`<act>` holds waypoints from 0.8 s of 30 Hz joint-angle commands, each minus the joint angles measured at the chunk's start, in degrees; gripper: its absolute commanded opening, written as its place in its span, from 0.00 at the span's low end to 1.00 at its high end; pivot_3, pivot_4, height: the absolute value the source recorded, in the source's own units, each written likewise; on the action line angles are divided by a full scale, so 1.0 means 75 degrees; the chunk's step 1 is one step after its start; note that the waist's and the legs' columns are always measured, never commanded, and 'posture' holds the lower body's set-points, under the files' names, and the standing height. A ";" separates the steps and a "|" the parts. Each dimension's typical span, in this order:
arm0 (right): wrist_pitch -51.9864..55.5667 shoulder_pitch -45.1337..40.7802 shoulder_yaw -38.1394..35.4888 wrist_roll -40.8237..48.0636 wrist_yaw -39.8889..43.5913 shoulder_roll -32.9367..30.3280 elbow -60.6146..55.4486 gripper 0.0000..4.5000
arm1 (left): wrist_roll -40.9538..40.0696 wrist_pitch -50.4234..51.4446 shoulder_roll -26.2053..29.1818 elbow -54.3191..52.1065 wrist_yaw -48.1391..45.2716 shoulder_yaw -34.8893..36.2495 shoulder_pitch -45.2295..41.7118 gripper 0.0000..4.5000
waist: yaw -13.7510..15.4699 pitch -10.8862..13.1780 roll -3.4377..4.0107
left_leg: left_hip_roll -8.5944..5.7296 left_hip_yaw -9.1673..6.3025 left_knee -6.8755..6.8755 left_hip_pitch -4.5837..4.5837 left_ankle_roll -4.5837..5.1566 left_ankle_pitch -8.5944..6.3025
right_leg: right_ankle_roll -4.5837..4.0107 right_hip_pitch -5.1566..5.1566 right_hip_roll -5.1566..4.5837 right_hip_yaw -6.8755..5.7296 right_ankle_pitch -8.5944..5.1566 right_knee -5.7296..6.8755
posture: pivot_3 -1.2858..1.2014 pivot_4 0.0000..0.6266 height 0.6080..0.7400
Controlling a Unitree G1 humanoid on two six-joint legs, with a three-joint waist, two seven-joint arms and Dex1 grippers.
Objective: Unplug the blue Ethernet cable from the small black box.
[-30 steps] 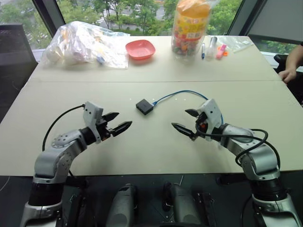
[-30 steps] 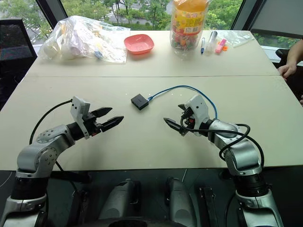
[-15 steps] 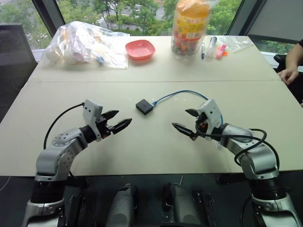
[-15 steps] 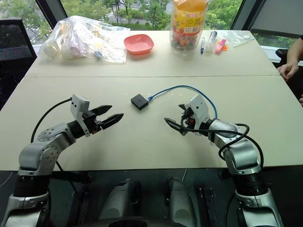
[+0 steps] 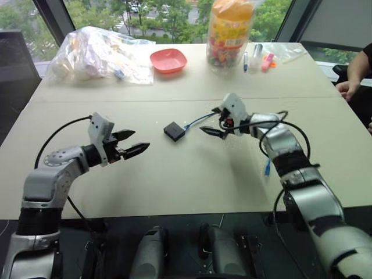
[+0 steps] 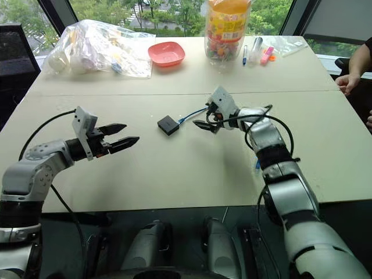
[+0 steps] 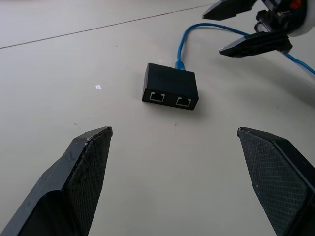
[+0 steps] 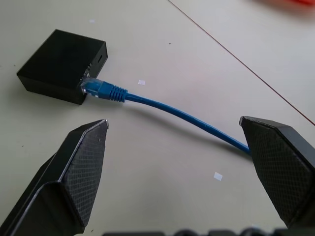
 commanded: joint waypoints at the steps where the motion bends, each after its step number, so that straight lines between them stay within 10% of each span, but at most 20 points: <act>1: -0.1033 -0.0696 0.0174 -0.0589 -0.0025 0.0442 0.1483 1.00 | -0.0162 0.0040 -0.0051 -0.0463 0.0198 0.0306 0.0197 0.94 | -0.0012 0.0000 0.0000 | 0.0001 0.0000 -0.0001 0.0001 0.0000 0.0000 | -0.0018 0.0000 0.0000 0.0001 0.0012 0.0004 | 0.52 0.24 1.00; 21: -0.0996 -0.1423 0.0360 -0.1958 0.1517 0.2061 0.3044 1.00 | -0.0330 0.0168 -0.0730 -0.1729 0.1518 0.0552 0.1322 0.94 | -0.0046 -0.0002 0.0003 | 0.0036 0.0008 -0.0012 0.0109 -0.0015 0.0004 | -0.0047 0.0061 0.0003 0.0021 -0.0003 0.0033 | 0.52 0.24 1.00; 24: -0.0695 -0.1356 0.0052 -0.1798 0.1477 0.2097 0.3032 0.81 | -0.0216 0.0051 -0.0776 -0.1547 0.1581 0.0479 0.1166 0.95 | -0.0045 -0.0002 0.0003 | 0.0036 0.0009 -0.0012 0.0108 -0.0016 0.0004 | -0.0048 0.0060 0.0001 0.0021 -0.0003 0.0033 | 0.52 0.24 1.00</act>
